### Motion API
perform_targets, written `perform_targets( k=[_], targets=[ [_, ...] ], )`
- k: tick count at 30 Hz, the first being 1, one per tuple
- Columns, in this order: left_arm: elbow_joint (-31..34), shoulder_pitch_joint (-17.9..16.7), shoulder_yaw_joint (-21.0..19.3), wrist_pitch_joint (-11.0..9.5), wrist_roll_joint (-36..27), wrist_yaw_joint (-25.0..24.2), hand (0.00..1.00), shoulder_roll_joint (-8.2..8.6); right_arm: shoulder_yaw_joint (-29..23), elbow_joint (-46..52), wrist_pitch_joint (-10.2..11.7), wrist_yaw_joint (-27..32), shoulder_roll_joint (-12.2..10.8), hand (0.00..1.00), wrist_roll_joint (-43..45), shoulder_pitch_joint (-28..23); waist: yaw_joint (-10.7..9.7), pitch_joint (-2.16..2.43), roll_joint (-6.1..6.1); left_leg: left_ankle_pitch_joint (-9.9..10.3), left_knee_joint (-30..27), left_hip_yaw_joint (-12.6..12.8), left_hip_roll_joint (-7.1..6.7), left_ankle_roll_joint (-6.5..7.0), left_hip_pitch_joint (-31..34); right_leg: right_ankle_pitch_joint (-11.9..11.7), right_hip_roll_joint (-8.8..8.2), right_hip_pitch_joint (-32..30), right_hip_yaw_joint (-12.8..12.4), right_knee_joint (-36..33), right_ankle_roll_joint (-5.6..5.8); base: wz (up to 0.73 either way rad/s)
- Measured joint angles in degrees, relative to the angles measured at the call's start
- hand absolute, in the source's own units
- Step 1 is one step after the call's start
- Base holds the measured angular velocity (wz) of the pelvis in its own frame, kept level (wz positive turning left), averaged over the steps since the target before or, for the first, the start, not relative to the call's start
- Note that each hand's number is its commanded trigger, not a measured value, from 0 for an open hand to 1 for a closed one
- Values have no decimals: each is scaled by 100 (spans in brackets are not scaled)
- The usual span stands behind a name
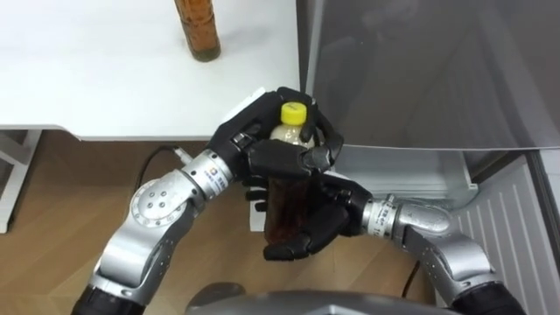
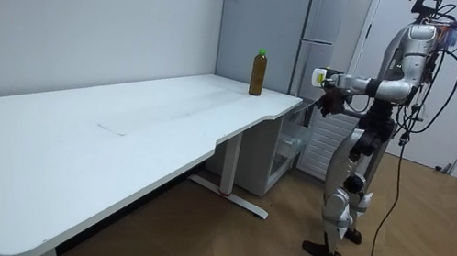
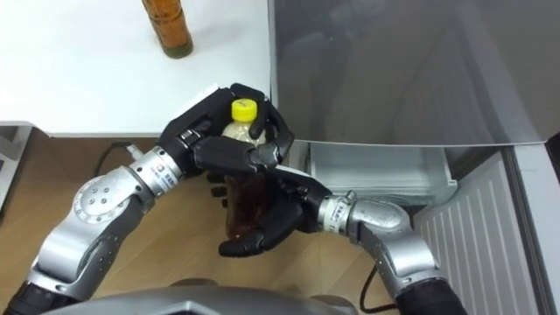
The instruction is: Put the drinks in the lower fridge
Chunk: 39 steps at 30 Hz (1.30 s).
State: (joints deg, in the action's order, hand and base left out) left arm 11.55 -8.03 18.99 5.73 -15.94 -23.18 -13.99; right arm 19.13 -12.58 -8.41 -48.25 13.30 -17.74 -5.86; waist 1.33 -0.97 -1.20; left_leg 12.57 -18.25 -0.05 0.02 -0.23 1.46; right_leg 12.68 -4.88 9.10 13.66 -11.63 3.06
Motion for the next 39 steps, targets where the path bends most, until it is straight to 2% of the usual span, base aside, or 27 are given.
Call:
perform_targets(
  k=[6,11,19,21,22,27,30,39],
  targets=[
    [0,0,59,0,-1,6,100,0,53,-22,2,64,0,100,-32,-5,4,-4,-16,1,-9,-1,-1,0,26,0,1,-4,7,0,0,0],
    [0,-1,36,0,-72,21,100,13,101,-22,151,60,-8,100,-32,-50,3,-2,-18,0,-12,-13,-2,1,34,0,0,-3,29,0,0,0],
    [1,-1,46,0,-140,125,100,56,97,-50,157,76,-17,100,-172,-99,17,5,-25,-1,-19,-14,-1,2,26,0,-1,7,32,0,0,0],
    [1,-2,54,1,-140,133,42,60,99,-69,158,76,-17,100,-246,-125,21,4,-25,-1,-21,-14,1,2,26,0,0,1,31,0,0,0],
    [1,-4,59,1,-140,147,0,73,98,-90,179,76,-23,100,-277,-136,21,5,-24,-1,-21,-14,0,2,26,0,0,1,31,0,0,0],
    [1,-4,38,5,-134,193,0,91,118,-235,294,53,-54,100,-446,-158,24,6,-22,-1,-25,-13,2,2,34,-1,0,-2,37,-1,-1,0],
    [3,-4,14,-14,-133,272,0,165,207,-261,214,52,-74,100,-638,-242,39,11,-19,-1,-27,-13,5,1,43,-1,0,-7,51,-1,-1,0],
    [4,-4,15,-186,-133,306,0,177,333,-272,187,55,-84,100,-751,-328,59,33,24,0,-66,-13,7,1,85,-4,3,-22,51,-1,-6,0]
  ],
)
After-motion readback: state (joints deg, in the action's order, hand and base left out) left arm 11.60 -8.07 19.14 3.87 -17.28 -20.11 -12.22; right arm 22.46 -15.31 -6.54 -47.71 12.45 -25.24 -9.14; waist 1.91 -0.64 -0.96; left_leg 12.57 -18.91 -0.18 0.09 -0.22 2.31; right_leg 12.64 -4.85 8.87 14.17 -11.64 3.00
